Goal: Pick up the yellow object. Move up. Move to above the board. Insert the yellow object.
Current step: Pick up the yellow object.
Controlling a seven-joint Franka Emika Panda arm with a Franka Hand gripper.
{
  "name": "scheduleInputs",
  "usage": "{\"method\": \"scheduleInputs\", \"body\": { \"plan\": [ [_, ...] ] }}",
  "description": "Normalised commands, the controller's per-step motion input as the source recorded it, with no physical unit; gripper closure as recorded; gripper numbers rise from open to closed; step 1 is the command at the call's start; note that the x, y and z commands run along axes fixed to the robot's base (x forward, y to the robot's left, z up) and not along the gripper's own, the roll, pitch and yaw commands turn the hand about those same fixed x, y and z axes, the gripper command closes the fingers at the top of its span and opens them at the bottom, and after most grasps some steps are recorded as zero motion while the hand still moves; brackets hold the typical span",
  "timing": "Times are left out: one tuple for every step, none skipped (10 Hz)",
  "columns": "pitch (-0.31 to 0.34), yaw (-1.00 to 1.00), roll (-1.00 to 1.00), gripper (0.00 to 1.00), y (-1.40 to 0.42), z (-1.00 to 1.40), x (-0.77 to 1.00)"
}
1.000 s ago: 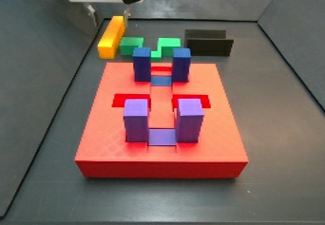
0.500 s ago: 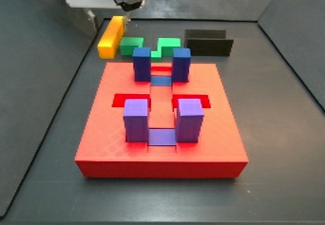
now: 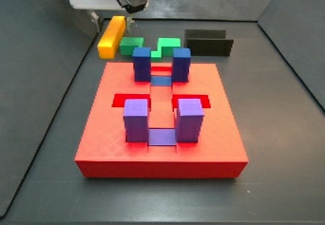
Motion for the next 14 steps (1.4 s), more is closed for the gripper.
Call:
{"method": "scheduleInputs", "body": {
  "plan": [
    [-0.007,0.01,0.00,0.00,0.00,-0.19,0.09],
    [-0.011,0.00,0.00,0.00,0.00,-0.18,0.00],
    [0.000,0.00,0.00,0.00,0.00,-0.16,0.00],
    [0.000,0.00,0.00,0.00,0.00,-0.13,0.00],
    [0.000,0.00,0.00,0.00,0.00,-0.07,0.00],
    [0.000,0.00,0.00,0.00,0.00,-0.06,0.00],
    [0.000,0.00,0.00,0.00,0.00,-0.15,0.00],
    [0.000,0.00,0.00,0.00,0.00,-0.09,0.00],
    [0.000,0.00,0.01,0.00,0.00,0.00,0.00],
    [0.000,0.00,0.05,0.00,0.00,0.00,0.00],
    [0.000,0.00,0.03,0.00,0.00,0.00,0.00],
    [0.000,0.00,0.03,0.00,0.00,0.00,0.00],
    [0.000,0.00,0.02,0.00,0.00,0.00,0.00],
    [0.000,0.00,0.00,1.00,0.00,0.00,0.00]
  ]
}}
